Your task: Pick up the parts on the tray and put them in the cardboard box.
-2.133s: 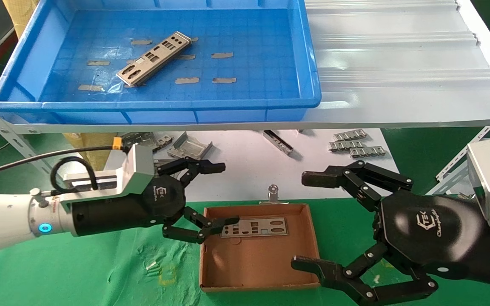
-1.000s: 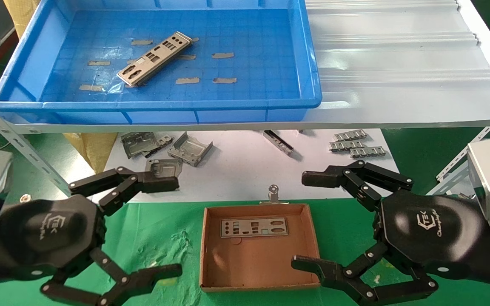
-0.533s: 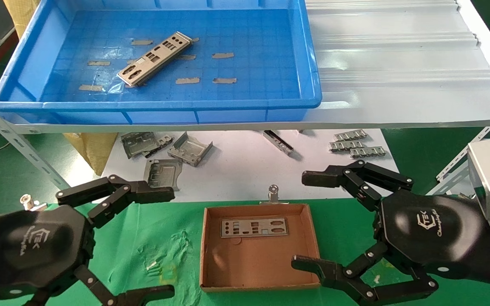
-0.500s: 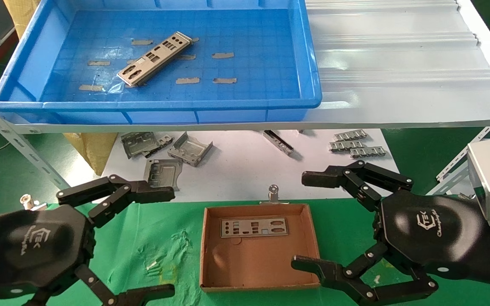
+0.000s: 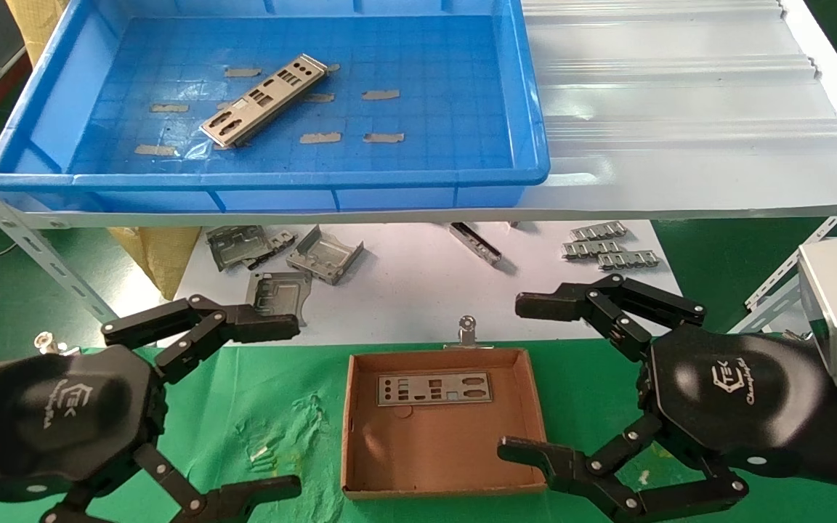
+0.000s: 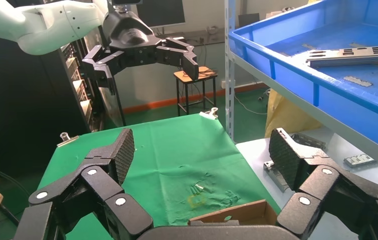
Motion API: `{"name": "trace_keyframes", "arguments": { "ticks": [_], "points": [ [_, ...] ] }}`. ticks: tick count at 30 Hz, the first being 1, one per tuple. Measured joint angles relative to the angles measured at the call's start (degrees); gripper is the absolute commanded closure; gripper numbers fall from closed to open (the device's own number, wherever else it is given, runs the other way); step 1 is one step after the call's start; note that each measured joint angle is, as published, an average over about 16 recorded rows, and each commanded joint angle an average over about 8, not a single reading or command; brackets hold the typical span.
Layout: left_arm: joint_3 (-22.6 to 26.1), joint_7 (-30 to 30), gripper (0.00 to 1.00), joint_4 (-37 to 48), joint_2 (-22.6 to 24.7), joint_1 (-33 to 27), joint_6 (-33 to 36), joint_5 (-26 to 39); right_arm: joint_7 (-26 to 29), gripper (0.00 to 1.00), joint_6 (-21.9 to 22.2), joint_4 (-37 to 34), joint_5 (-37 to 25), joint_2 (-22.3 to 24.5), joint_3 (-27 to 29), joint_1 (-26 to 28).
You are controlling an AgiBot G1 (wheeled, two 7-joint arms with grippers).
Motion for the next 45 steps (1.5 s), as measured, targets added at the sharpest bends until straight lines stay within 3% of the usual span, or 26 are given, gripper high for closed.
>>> {"name": "trace_keyframes", "arguments": {
  "ticks": [45],
  "points": [
    [0.24, 0.20, 0.00, 0.54, 0.28, -0.23, -0.06, 0.17, 0.00, 0.00, 0.00, 0.00, 0.00, 0.00, 0.00, 0.00]
  ]
}}
